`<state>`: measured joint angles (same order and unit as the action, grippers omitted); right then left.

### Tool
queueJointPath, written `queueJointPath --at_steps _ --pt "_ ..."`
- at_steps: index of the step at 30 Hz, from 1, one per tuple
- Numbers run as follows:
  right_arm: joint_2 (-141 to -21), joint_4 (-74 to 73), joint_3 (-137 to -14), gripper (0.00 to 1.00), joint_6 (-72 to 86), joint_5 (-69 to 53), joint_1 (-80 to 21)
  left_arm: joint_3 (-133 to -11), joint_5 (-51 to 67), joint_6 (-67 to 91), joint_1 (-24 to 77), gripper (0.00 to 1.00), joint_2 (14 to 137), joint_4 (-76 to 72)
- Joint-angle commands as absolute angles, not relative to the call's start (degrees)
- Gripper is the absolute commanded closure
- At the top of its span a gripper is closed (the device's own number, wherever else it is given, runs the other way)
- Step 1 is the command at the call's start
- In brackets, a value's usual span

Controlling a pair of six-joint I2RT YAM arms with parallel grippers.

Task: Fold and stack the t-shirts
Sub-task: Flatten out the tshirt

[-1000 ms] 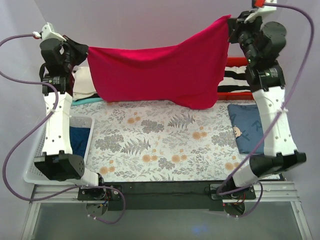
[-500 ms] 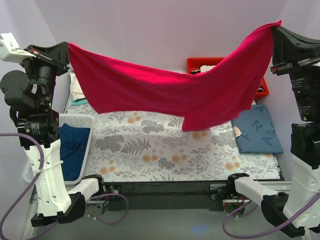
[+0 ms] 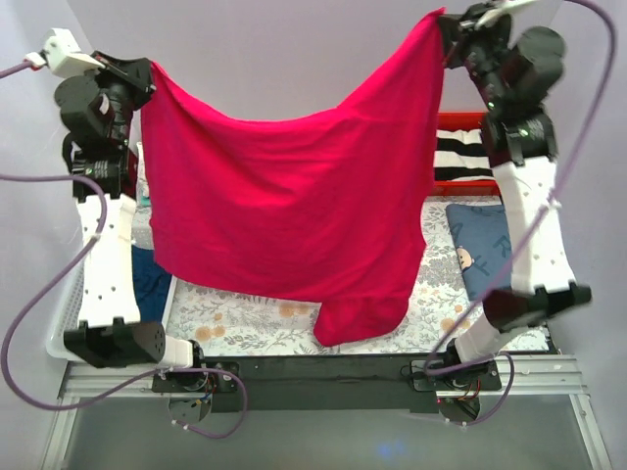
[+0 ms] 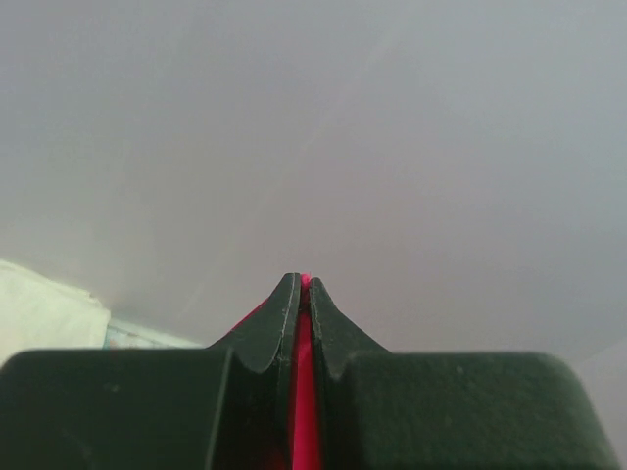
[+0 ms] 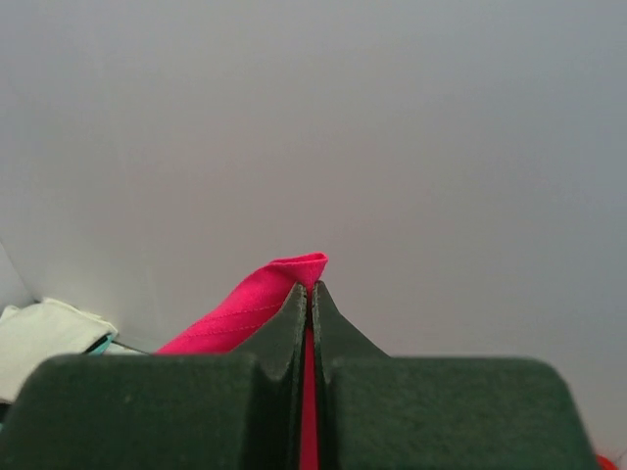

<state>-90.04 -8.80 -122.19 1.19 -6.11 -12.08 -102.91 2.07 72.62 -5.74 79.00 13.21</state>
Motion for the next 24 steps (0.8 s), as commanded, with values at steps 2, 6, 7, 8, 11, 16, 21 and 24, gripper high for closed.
queueJointPath --at_steps 2,6,7,8,11,16,21,24 --pt "-98.58 -4.40 -132.70 0.99 0.18 -3.96 -12.04 -100.02 0.70 74.53 -5.54 1.00 83.30 5.11" --pt "-100.99 -1.86 -135.62 0.99 -2.72 -2.29 -12.04 -100.19 1.84 76.28 -5.54 1.00 86.21 0.62" --pt "-100.55 -0.98 -135.18 0.99 -2.99 -2.11 -12.04 -100.28 2.28 76.55 -5.54 1.00 86.39 0.35" --pt "-99.24 -0.53 -133.44 0.99 -3.25 -1.94 -12.04 -100.28 2.72 77.16 -5.54 1.00 86.31 -2.95" --pt "-95.56 3.16 -131.22 0.99 -4.39 -2.63 -12.04 -101.95 3.69 77.70 -5.54 1.00 85.70 -4.22" --pt "-87.73 6.41 -126.22 0.99 -7.55 -2.90 -12.04 -98.37 4.84 77.08 -5.54 1.00 78.94 -7.82" --pt "-76.13 10.19 -111.39 0.99 -7.22 -6.41 -12.04 -82.21 5.61 79.54 -5.54 1.00 66.37 -12.39" --pt "-69.54 10.98 -93.92 0.99 -3.28 -7.65 -12.04 -67.45 8.42 79.72 -5.54 1.00 60.67 -11.96"
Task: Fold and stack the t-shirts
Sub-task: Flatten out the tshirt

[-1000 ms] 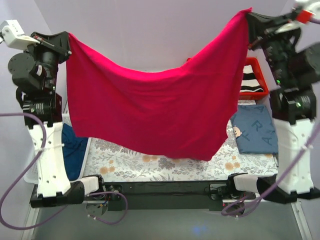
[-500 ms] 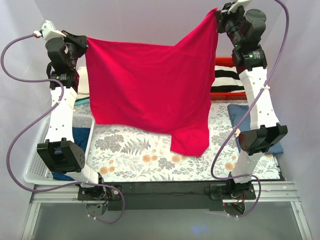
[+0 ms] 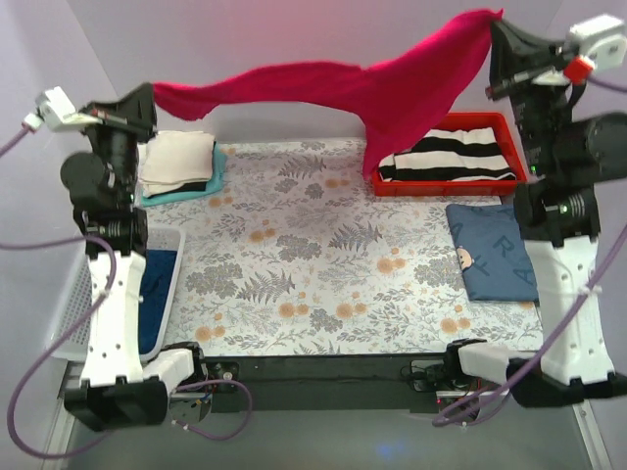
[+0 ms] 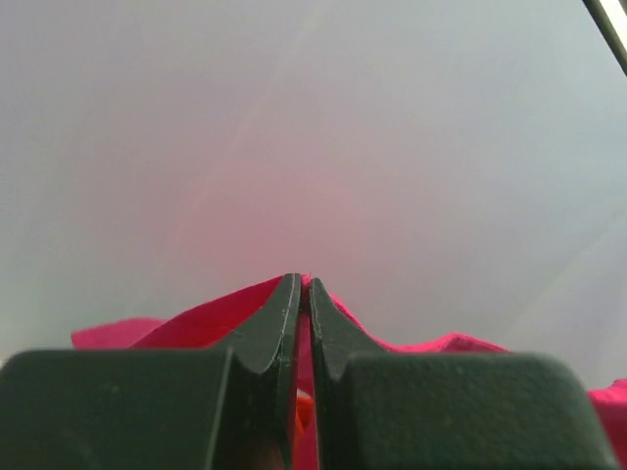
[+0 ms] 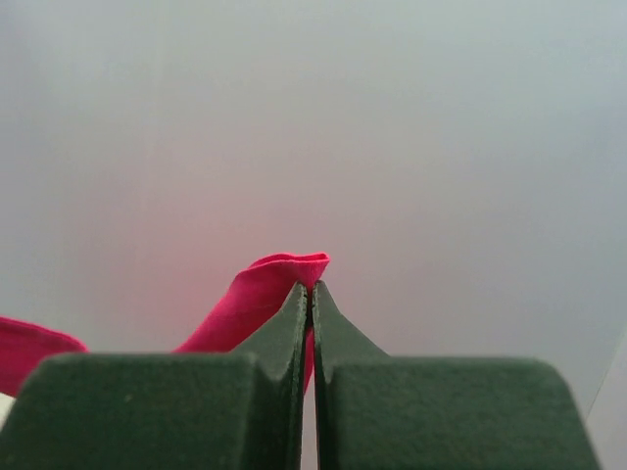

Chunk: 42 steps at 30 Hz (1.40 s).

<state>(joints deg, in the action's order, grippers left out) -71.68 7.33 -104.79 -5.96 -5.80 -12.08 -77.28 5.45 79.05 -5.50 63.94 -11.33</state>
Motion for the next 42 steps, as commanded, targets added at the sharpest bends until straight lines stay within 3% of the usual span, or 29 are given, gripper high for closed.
queueJointPath --at_steps 1,5,9,12,17,24,31,42 --pt "-68.04 11.07 -89.26 0.99 -2.38 -7.65 -12.04 -64.02 9.31 79.37 -5.45 1.00 59.43 -11.17" --pt "-59.79 13.62 -59.51 0.99 5.17 -5.55 -12.04 -45.83 11.86 79.72 -5.54 1.00 52.40 -4.33" --pt "-52.23 9.77 -45.38 0.99 11.76 -3.25 -12.22 -33.08 6.52 78.40 -4.40 1.00 43.96 8.94" --pt "-43.44 1.69 -40.01 0.99 16.87 -0.18 -12.30 -32.34 1.31 77.27 -2.56 1.00 38.07 14.65" --pt "-33.42 -17.80 -41.21 0.99 19.95 8.34 -12.30 -40.77 -6.75 79.10 -2.37 1.00 36.83 28.62" --pt "-27.78 -30.92 -43.07 0.99 20.48 12.39 -12.30 -44.30 -8.08 92.62 -2.20 1.00 32.70 44.54" --pt "-24.88 -34.89 -43.07 0.99 20.57 14.59 -12.30 -45.87 -13.01 101.59 -2.29 1.00 29.00 56.50" --pt "-29.00 -32.09 -43.59 0.99 20.30 13.18 -12.30 -48.69 -12.57 103.54 -2.29 1.00 31.11 57.75"
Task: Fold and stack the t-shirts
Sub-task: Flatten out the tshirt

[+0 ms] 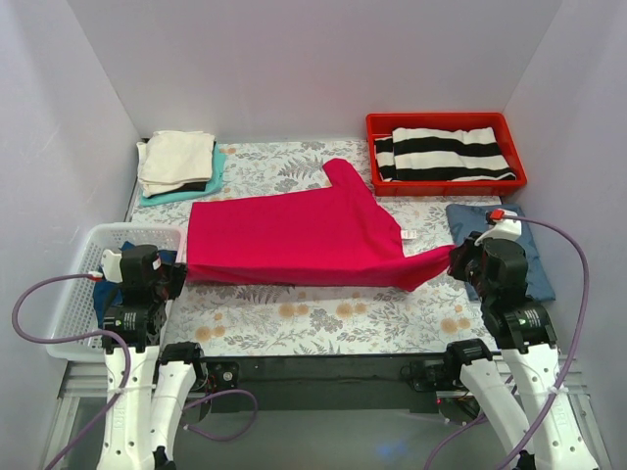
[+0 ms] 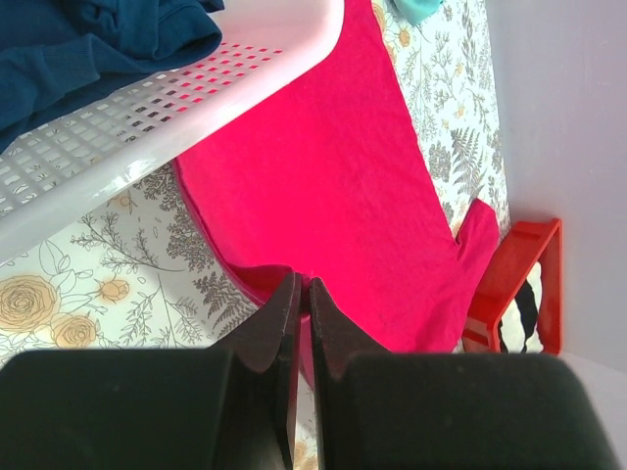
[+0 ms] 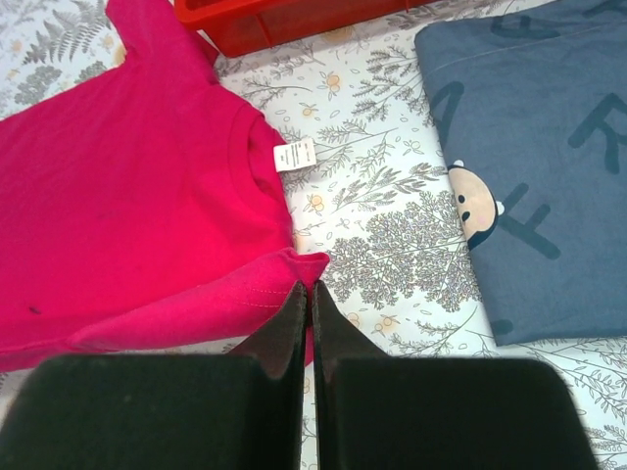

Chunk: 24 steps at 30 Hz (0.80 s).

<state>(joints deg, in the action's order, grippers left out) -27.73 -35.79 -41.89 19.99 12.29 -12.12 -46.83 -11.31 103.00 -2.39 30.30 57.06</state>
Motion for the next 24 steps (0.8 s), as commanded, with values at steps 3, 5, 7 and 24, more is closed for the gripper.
queueJointPath --at_steps 3,5,7,24 --pt "-31.19 -29.28 -45.08 0.99 19.17 16.34 -12.30 -49.39 -11.52 101.44 -2.29 1.00 33.04 53.98" --pt "-34.35 -26.99 -48.15 0.99 17.67 19.05 -12.22 -50.88 -11.51 99.68 -2.20 1.00 34.79 49.51" --pt "-38.55 -22.43 -51.48 0.99 14.70 19.60 -12.30 -52.55 -11.51 97.04 -2.20 1.00 36.99 44.85" --pt "-59.15 -8.88 -94.74 0.99 -3.07 12.92 -12.30 -89.29 1.13 71.37 -2.02 1.00 64.15 16.53"
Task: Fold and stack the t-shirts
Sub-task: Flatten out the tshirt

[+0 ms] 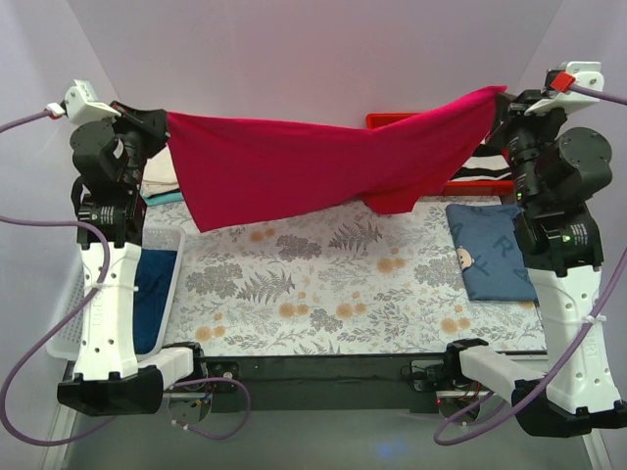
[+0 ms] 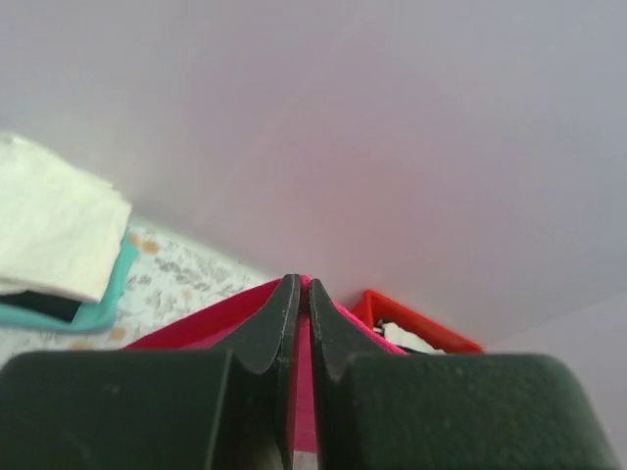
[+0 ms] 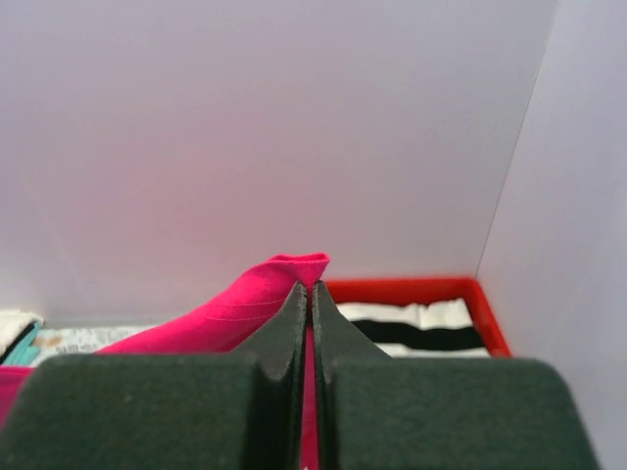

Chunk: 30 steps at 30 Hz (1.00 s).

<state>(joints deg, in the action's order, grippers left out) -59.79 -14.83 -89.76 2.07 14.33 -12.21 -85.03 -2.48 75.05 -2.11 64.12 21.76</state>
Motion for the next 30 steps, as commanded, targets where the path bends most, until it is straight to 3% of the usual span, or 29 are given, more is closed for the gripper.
queueJointPath --at_steps 1,13,22,26,30 --pt "-58.72 -8.53 -96.40 0.99 -3.34 12.57 -12.22 -90.34 1.84 71.28 -2.11 1.00 64.33 16.18" --pt "-49.40 -4.13 -101.51 0.99 -5.97 5.02 -12.30 -103.62 1.76 69.52 -1.58 1.00 58.11 17.84" --pt "-51.41 -3.08 -110.12 0.99 -7.12 1.85 -12.30 -106.70 0.70 69.34 -0.79 1.00 55.98 18.19" --pt "-54.40 -0.53 -107.85 0.99 -8.52 3.69 -12.30 -103.90 1.32 70.31 -0.79 1.00 58.97 17.67" --pt "-58.78 6.48 -98.81 0.99 -8.53 6.85 -12.30 -93.63 1.76 71.72 -0.79 1.00 61.69 14.68"
